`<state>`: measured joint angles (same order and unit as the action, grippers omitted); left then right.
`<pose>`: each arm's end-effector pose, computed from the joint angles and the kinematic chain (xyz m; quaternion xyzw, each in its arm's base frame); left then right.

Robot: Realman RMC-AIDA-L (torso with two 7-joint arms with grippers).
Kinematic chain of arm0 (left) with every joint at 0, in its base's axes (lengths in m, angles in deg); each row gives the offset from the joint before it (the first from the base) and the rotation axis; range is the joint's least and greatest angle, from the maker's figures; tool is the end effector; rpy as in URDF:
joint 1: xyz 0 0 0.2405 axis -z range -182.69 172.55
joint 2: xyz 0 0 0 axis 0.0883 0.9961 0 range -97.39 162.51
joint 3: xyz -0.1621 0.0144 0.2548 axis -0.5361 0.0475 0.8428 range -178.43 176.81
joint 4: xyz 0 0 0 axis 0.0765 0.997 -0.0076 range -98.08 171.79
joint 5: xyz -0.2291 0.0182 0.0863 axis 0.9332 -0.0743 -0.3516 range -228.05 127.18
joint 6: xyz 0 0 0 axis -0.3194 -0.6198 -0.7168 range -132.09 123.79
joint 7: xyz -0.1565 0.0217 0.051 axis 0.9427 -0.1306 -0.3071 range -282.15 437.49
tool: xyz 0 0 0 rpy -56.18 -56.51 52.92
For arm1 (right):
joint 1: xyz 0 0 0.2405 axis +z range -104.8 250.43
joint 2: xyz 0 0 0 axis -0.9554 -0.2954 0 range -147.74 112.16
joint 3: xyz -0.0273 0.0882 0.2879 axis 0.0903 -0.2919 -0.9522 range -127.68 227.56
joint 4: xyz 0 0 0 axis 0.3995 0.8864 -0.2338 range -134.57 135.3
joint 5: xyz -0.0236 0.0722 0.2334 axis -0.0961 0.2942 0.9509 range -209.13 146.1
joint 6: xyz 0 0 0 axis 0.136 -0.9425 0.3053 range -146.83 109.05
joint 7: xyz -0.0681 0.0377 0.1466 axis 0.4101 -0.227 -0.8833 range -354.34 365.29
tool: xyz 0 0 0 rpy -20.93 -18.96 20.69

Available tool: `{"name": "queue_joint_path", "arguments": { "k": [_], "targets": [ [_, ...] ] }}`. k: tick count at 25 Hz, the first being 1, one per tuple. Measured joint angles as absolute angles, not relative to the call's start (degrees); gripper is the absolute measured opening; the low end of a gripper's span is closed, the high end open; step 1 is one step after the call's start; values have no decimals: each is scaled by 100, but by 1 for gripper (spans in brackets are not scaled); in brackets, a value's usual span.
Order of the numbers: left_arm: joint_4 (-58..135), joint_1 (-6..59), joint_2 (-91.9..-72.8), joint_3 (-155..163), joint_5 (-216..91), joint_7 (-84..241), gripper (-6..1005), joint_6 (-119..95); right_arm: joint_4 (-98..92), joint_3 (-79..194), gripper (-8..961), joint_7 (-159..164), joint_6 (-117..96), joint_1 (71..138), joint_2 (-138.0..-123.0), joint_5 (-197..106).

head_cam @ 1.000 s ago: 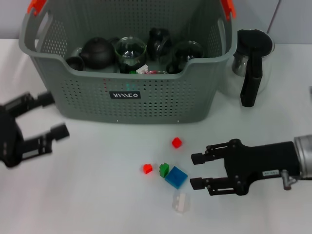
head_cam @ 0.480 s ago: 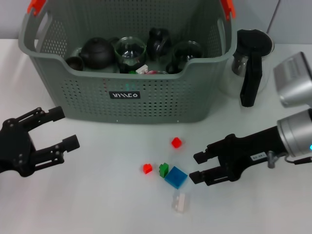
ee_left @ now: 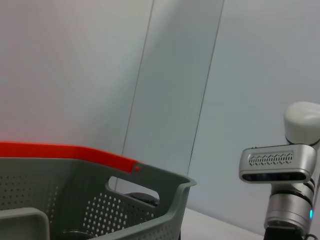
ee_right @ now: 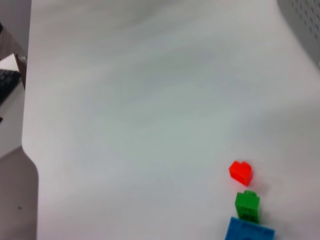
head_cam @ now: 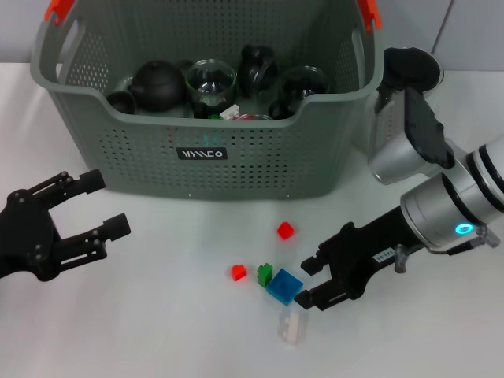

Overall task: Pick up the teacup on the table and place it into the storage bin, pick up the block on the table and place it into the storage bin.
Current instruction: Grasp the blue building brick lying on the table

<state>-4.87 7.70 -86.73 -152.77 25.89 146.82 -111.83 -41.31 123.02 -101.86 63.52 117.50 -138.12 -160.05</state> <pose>-0.3700 0.2721 0.0246 -0.8799 -0.1980 -0.3733 0.2172 0.2219 0.4082 -0.1283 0.9811 -0.1819 0.0570 0.0335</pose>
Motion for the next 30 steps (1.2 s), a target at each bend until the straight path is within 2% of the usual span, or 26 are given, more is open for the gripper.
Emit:
{"name": "queue_joint_path", "arguments": {
  "k": [7, 17, 30],
  "targets": [
    [-418, 767, -8662, -15278, 2594, 14648, 828, -11166, -4524, 12813, 624, -10792, 6283, 11880, -13802, -16036],
    [-343, 776, -8660, -15277, 2594, 14648, 828, -10974, -5116, 13512, 625, -13232, 6599, 12480, -13820, -16502],
    [-278, 834, -8659, -15277, 2594, 14609, 828, -10829, -5091, 14714, 624, -14543, 5933, 12627, -13864, -16517]
  ]
}}
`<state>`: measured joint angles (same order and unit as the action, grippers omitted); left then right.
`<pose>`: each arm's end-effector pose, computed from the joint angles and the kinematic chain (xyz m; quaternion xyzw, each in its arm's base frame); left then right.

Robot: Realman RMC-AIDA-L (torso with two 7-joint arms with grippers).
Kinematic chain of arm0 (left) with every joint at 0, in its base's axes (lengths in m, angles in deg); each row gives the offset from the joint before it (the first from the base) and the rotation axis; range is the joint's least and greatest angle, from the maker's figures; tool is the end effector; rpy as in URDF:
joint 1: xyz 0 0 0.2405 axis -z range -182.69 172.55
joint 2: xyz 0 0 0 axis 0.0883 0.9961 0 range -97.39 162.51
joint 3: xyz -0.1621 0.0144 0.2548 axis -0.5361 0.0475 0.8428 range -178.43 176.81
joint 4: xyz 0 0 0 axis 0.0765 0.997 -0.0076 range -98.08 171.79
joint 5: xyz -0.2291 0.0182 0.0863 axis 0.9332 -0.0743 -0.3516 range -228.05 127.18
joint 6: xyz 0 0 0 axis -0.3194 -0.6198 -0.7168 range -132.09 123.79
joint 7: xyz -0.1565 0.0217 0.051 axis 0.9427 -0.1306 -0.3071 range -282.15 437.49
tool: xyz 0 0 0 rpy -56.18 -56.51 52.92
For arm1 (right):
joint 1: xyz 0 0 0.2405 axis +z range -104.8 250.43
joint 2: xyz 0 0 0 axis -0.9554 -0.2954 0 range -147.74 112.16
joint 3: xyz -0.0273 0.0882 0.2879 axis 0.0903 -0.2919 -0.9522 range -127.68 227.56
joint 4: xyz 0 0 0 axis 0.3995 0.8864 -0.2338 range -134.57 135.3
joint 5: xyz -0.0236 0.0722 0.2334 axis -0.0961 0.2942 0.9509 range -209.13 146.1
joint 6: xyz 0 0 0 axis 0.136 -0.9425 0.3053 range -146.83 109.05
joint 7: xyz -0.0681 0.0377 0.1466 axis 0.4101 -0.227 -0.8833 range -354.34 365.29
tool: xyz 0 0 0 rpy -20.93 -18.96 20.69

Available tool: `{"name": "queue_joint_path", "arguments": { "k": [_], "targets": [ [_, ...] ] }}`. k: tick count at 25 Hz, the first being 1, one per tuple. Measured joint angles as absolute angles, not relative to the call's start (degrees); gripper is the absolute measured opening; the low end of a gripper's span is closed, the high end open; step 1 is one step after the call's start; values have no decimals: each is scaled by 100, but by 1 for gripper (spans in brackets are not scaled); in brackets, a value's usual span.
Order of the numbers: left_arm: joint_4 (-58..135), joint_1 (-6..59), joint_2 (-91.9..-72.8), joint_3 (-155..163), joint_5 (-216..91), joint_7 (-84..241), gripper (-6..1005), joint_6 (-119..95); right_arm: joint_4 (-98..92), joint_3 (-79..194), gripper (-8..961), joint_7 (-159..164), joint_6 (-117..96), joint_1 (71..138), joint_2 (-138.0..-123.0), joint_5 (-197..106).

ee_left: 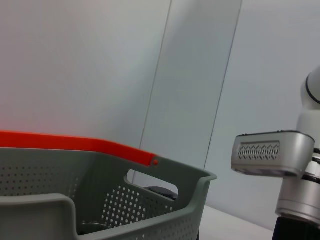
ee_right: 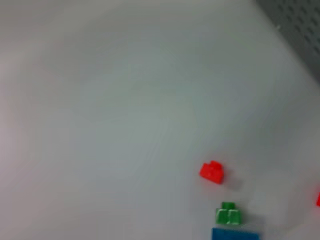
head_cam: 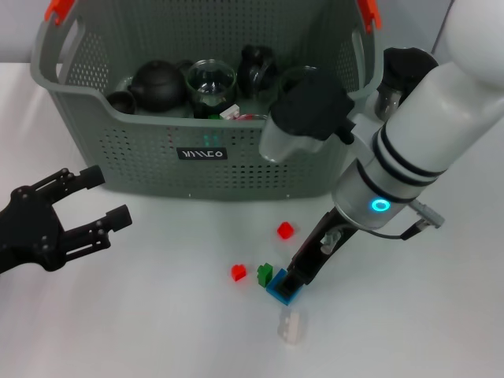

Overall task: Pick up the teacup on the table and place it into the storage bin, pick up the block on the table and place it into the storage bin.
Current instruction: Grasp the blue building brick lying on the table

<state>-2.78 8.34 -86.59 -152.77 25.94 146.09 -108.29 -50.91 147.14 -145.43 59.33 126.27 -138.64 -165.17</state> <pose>-0.3760 0.2807 0.0185 -0.8750 -0.2130 -0.3663 0.2342 0.1415 0.4122 -0.1651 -0.9380 0.2750 -0.2068 0.0432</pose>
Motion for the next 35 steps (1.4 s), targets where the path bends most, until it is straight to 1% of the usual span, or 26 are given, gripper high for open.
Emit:
{"name": "queue_joint_path", "arguments": {
  "k": [19, 28, 35],
  "targets": [
    [-190, 847, -8670, -15265, 2594, 14596, 827, -10724, -4844, 15601, 625, -14747, 5171, 12542, -13882, -16266],
    [-129, 851, -8666, -15250, 2594, 14595, 827, -10724, -4747, 15571, 624, -14768, 5075, 12538, -13827, -16301],
    [-127, 855, -8662, -15233, 2588, 14596, 826, -10724, -4841, 15567, 619, -14731, 5105, 12520, -13825, -16397]
  ]
}}
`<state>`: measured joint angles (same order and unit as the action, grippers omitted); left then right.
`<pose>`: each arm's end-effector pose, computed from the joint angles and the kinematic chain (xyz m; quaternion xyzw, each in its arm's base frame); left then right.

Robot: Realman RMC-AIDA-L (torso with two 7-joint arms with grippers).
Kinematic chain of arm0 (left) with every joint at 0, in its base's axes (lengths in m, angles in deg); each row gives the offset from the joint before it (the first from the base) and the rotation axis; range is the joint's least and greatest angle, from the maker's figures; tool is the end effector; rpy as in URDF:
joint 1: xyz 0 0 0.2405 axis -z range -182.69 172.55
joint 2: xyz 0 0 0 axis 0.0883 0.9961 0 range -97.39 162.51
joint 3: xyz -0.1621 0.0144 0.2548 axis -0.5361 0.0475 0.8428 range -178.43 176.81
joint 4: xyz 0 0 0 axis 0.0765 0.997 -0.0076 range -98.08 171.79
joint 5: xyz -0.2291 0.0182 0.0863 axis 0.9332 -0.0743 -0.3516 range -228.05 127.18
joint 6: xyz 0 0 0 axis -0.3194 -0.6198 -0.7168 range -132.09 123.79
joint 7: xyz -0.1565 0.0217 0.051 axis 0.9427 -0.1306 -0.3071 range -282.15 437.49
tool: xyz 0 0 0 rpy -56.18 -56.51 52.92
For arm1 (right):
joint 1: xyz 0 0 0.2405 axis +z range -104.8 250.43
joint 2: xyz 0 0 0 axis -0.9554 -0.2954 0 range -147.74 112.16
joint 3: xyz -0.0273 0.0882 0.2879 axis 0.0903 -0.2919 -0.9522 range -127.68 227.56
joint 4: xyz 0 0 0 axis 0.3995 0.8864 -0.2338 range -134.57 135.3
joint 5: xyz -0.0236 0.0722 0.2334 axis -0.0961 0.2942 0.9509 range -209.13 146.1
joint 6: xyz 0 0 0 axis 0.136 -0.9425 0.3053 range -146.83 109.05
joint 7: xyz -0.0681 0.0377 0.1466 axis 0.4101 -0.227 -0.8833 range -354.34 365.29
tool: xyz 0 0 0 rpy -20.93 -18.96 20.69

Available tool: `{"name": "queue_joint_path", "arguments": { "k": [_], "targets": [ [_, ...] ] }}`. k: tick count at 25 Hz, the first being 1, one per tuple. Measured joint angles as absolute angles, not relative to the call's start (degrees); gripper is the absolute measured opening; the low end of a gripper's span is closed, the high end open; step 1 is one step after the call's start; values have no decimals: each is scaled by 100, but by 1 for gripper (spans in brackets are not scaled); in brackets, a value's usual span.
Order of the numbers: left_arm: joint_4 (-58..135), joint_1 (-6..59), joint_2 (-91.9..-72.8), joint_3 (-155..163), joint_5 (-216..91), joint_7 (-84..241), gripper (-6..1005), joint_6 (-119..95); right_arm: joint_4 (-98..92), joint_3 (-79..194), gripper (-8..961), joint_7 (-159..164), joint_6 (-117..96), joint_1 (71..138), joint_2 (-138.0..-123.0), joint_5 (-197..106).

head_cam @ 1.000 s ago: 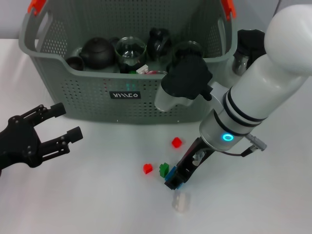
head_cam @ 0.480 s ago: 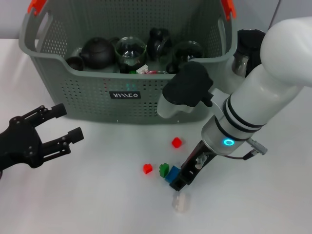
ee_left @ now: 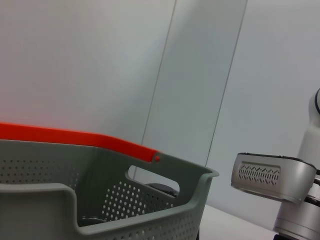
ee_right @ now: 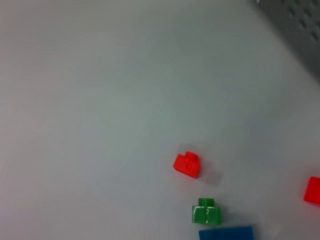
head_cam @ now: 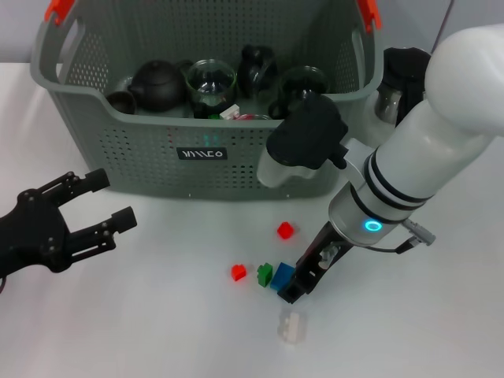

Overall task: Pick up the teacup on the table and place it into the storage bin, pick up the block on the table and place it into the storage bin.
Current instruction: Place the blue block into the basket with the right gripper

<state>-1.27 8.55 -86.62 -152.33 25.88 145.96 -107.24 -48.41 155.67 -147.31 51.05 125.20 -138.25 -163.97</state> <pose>-0.3772 0.2817 0.0118 -0.8727 -0.2232 -0.3673 0.2316 0.1623 0.4087 -0.1863 -0.9372 0.2621 -0.2186 0.0723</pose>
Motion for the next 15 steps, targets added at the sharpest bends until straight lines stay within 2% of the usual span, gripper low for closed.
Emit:
{"name": "queue_joint_path", "arguments": {
  "k": [15],
  "targets": [
    [-129, 874, -8662, -15225, 2527, 14595, 826, -10724, -5130, 15635, 587, -14586, 5223, 12421, -13845, -16448]
  ]
}}
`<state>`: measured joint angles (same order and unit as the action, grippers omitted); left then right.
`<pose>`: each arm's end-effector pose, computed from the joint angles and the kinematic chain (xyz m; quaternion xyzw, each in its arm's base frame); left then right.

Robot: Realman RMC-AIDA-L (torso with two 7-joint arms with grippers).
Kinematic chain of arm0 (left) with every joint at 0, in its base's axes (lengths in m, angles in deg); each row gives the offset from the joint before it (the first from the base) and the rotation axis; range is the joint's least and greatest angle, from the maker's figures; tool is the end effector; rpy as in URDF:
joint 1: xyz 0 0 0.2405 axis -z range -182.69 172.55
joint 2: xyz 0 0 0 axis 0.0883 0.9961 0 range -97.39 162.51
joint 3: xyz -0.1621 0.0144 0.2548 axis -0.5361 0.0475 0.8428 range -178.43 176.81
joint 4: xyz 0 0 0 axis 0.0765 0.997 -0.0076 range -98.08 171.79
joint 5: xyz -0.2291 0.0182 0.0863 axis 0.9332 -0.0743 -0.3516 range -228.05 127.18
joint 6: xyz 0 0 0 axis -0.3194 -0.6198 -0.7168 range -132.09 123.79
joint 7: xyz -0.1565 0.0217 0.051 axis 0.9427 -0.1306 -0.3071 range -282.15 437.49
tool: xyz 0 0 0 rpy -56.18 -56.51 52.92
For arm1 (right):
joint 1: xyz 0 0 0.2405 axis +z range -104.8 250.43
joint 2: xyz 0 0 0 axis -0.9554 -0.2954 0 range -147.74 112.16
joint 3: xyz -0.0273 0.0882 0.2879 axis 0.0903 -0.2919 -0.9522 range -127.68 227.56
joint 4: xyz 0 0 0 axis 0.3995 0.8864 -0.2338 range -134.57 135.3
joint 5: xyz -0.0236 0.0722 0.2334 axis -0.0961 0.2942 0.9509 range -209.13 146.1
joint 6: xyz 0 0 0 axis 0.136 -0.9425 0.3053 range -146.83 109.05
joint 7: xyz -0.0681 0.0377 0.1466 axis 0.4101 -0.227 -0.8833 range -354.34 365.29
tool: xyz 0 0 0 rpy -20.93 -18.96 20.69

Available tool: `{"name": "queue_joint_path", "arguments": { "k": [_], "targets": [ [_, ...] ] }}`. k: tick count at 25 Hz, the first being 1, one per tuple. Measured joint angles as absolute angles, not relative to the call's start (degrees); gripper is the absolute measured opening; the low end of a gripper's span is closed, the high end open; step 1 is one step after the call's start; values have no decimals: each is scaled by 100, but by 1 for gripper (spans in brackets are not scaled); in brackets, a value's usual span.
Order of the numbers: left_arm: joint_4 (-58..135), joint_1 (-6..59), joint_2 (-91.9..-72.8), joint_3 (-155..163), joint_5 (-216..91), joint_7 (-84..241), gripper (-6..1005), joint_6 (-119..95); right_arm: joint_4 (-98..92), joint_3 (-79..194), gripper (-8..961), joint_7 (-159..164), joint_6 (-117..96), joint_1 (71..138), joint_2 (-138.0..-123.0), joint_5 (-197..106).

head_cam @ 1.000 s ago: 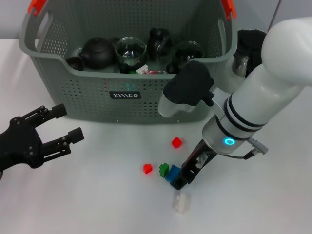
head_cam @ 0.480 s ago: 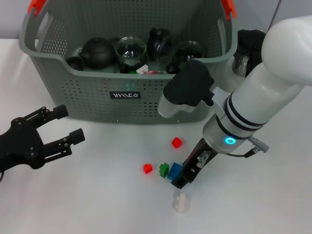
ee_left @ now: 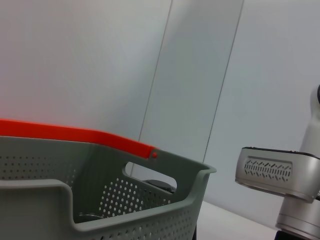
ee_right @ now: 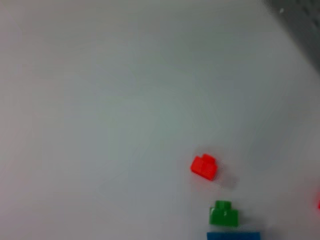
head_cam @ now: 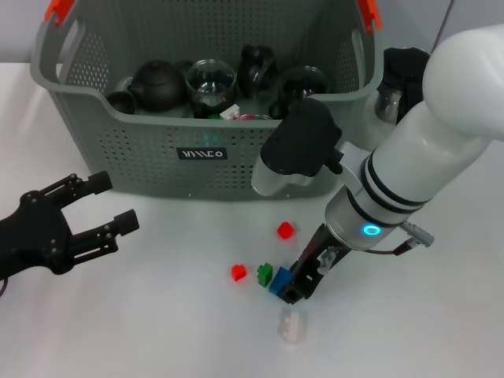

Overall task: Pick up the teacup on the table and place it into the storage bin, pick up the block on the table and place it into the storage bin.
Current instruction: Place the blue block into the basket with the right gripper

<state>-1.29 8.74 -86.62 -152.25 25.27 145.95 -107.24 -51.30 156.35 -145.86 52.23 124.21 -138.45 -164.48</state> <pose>-0.3768 0.2821 0.0103 -0.8753 -0.2229 -0.3639 0.2273 0.1560 0.4020 -0.1868 -0.9447 0.2357 -0.2188 0.0637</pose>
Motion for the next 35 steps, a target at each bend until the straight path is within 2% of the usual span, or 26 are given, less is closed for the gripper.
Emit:
{"name": "queue_joint_path", "arguments": {
  "k": [2, 8, 13, 18, 21, 28, 35],
  "targets": [
    [-126, 874, -8662, -15229, 2526, 14595, 826, -10724, -5156, 15636, 580, -14578, 5257, 12409, -13846, -16449],
    [-64, 887, -8645, -15262, 2523, 14596, 825, -10725, -5165, 15599, 422, -14613, 5285, 12394, -13836, -16449],
    [-60, 866, -8588, -15291, 2519, 14598, 825, -10681, -5713, 15260, 421, -14618, 5778, 12180, -13800, -16602],
    [-58, 799, -8525, -15359, 2514, 14606, 825, -10657, -7376, 14179, 422, -14485, 6799, 11613, -13794, -16860],
    [-58, 791, -8523, -15400, 2514, 14603, 825, -10655, -8220, 13480, 422, -14351, 7331, 11491, -13791, -16691],
    [-69, 825, -8521, -15382, 2514, 14597, 825, -10743, -8882, 11842, 423, -14113, 7648, 11821, -13768, -16010],
    [-95, 860, -8526, -15376, 2516, 14470, 824, -11276, -7963, 11947, 423, -13953, 6345, 12196, -13794, -16272]
  ]
}}
